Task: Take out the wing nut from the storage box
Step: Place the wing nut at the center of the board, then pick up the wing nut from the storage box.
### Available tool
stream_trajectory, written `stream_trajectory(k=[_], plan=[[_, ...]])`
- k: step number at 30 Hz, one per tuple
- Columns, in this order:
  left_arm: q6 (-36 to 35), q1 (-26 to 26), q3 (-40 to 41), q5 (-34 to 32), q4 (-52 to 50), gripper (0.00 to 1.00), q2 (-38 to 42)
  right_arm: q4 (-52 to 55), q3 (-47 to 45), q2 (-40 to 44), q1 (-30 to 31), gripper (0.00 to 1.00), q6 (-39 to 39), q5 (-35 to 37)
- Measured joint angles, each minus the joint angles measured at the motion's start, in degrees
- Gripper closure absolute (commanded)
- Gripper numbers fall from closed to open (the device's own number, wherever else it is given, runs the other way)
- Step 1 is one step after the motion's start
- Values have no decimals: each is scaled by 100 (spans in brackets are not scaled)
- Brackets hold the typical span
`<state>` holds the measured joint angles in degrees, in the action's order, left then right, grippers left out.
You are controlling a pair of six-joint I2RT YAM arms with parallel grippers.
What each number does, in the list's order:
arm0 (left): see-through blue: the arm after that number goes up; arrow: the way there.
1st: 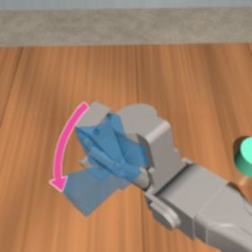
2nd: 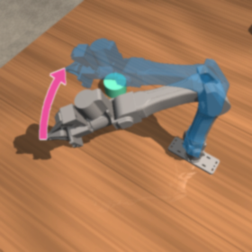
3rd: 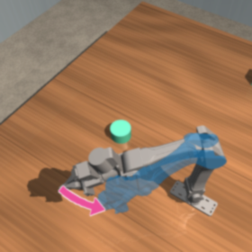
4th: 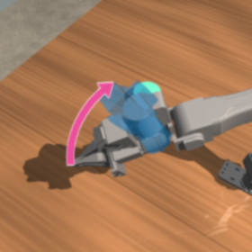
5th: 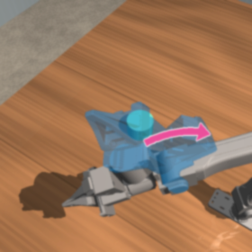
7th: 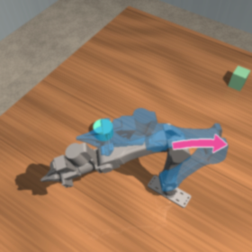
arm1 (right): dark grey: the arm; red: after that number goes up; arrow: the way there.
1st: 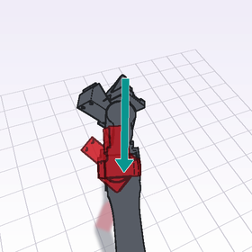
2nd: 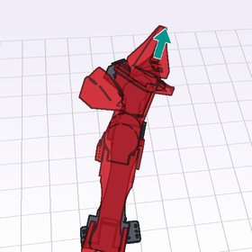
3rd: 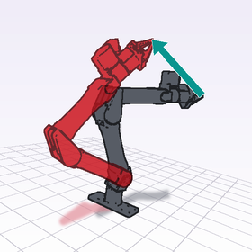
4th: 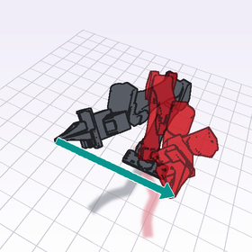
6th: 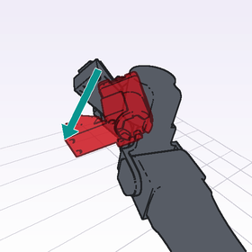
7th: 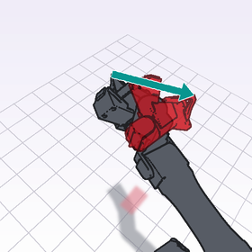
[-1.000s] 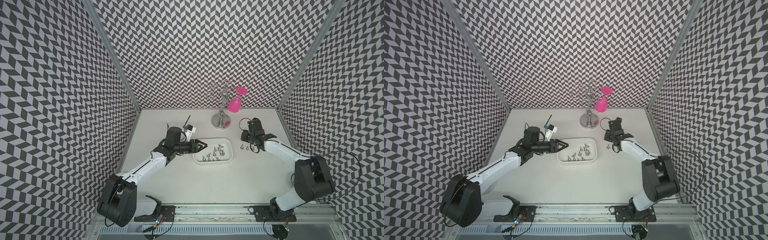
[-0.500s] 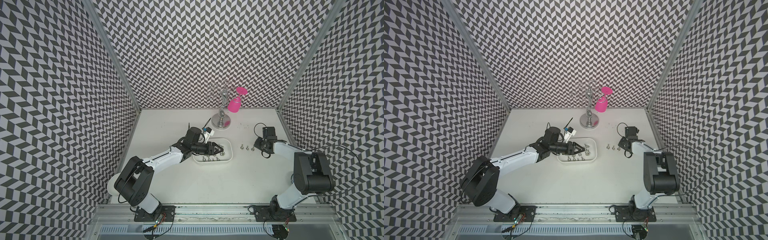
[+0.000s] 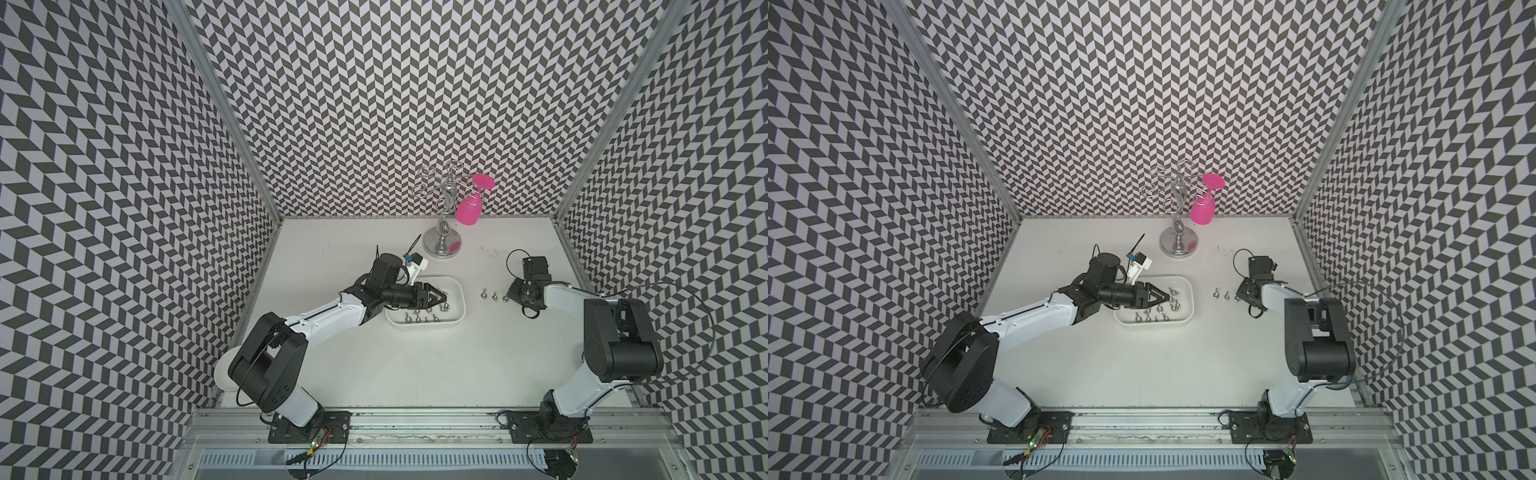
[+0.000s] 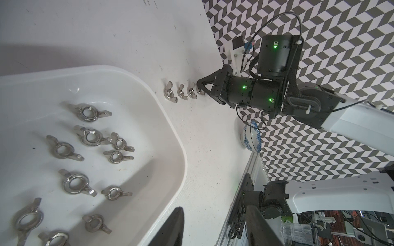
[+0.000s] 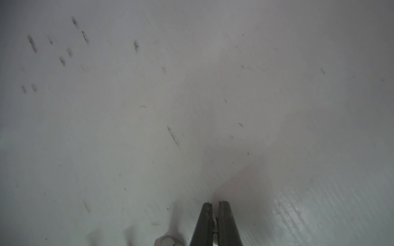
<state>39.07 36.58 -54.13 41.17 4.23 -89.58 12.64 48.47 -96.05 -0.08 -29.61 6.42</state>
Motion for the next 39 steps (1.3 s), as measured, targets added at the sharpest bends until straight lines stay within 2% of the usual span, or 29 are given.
stream_trajectory(k=[2, 7, 15, 19, 21, 24, 29, 34, 39], plan=[[-26, -24, 0, 0, -2, 49, 2, 0, 0, -2, 0, 87, 0, -2], [-70, -50, 0, 0, -59, 49, 11, 0, 2, -2, 0, 73, 0, -2], [-153, -129, 0, 0, -262, 49, 188, 35, 2, 81, 11, 69, -11, -13], [-280, -315, 0, 4, -358, 49, 304, 68, -2, 485, 186, 67, -22, -24], [-372, -529, 9, 11, -459, 49, 376, 59, 0, 796, 492, 66, 24, 11], [-498, -1069, 192, 61, -525, 49, 573, 55, 74, 1165, 1274, 64, 186, 42], [-671, -2079, 684, 146, -614, 49, 868, -17, 369, 1231, 2468, 64, 511, -142], [-841, -2754, 1075, 278, -745, 49, 990, -35, 953, 763, 3224, 64, 789, -328], [-990, -3145, 1283, 337, -868, 49, 1051, -42, 1388, 120, 3602, 64, 970, -398]])
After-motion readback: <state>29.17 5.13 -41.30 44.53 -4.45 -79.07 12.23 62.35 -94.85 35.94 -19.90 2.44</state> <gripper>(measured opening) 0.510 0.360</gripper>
